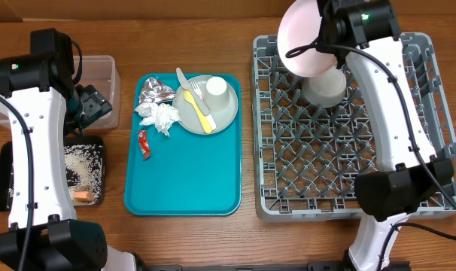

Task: Sort waste into correct bins and load items into the dishwasher rack
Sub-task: 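Carry the white plate with the right gripper over the dishwasher rack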

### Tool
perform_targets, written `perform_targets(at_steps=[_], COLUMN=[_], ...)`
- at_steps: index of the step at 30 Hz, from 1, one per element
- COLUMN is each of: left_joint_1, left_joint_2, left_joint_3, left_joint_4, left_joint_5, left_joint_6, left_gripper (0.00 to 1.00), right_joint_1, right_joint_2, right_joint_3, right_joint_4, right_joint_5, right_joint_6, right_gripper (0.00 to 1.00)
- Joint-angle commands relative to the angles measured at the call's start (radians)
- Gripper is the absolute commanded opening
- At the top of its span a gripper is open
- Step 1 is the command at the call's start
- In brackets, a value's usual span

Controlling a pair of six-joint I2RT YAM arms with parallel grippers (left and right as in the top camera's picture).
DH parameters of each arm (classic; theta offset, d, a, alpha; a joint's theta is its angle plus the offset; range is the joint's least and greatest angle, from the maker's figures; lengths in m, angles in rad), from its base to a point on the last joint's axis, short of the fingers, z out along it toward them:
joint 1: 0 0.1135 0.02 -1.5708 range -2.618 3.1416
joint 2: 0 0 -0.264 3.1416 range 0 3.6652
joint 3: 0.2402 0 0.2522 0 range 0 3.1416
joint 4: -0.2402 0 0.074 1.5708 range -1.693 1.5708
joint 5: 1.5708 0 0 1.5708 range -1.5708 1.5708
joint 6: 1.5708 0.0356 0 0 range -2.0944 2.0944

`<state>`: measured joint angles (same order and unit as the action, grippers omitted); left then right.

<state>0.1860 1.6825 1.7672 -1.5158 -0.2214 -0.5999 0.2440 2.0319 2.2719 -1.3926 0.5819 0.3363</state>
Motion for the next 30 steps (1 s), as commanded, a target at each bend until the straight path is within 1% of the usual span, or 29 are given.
perform_targets(at_steps=[1,5,14,20,30], left_joint_1=[0.002,0.002,0.002,0.002,0.002], left_joint_2=[-0.009,-0.009,-0.009,-0.009,-0.009], left_joint_3=[0.021,0.021,0.021,0.021,0.021], left_joint_4=[-0.002,-0.002,-0.001,-0.002,-0.001], left_joint_5=[-0.014,-0.014,-0.014,-0.014,-0.014], left_joint_6=[0.01,0.009,0.009,0.01,0.009], left_gripper=[1.0,1.0,1.0,1.0,1.0], right_joint_1=[0.003,0.003,0.042,0.042,0.051], right_joint_2=[0.013,0.013,0.013,0.02,0.024], right_joint_3=[-0.068,-0.134,-0.183,-0.25,-0.254], right_joint_4=[0.037,0.081,0.106,0.121,0.13], right_joint_5=[0.117,0.116,0.118,0.166,0.229], right_joint_6=[0.009,0.01,0.011,0.035,0.035], right_gripper=[0.04,0.04,0.04,0.04,0.04])
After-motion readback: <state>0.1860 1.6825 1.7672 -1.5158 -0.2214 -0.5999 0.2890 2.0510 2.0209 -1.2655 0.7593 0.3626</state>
